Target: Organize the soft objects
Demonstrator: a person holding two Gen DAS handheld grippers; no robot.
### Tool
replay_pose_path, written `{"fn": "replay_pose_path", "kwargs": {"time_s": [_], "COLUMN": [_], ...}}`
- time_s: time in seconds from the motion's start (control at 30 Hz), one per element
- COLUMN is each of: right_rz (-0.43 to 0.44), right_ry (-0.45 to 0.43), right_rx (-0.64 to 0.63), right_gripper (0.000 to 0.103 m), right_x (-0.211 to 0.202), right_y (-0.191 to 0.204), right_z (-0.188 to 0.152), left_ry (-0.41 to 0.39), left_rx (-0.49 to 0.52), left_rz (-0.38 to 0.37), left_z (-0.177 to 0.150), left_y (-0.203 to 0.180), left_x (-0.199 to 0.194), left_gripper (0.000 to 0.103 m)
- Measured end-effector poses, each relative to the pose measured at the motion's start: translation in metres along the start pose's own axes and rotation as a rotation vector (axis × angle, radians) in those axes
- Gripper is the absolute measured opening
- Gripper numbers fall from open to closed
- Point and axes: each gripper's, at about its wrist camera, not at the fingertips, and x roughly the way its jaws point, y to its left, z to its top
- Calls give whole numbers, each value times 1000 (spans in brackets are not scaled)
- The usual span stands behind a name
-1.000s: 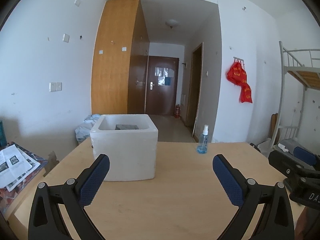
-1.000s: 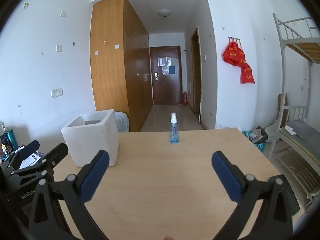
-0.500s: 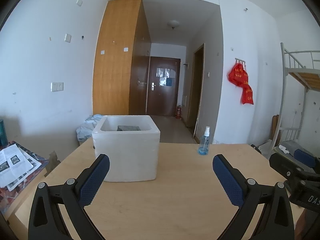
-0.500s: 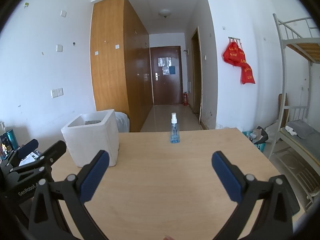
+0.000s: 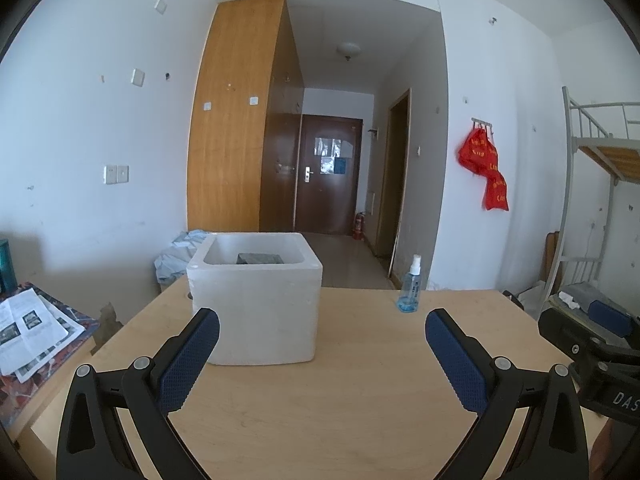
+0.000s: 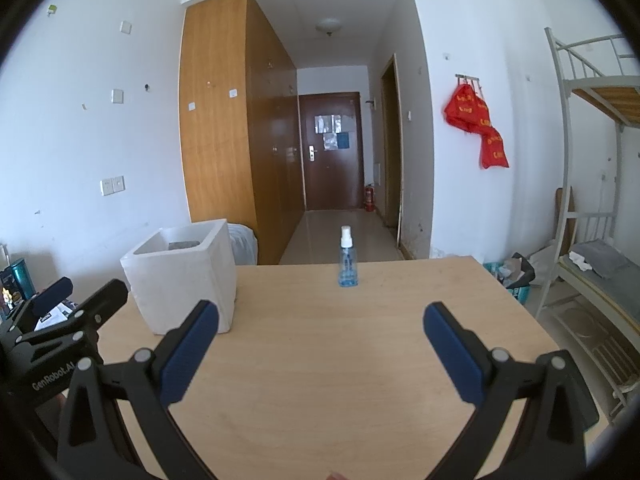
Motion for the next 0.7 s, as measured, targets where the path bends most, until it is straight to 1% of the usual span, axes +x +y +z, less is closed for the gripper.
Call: {"fn": "replay_pose_path", "kwargs": {"time_s": [0.7], "right_rz": [-2], "right_ry": [-2], "right_rx": [-11], "right_gripper": [103], "right_x": [2], "right_y": [1], "right_z": [2], "left_ry": [-2], "left_rx": [8], "left_rz": [8], "left_z": [1], "left_y": [3], "left_x": [-1], "left_gripper": [103]}}
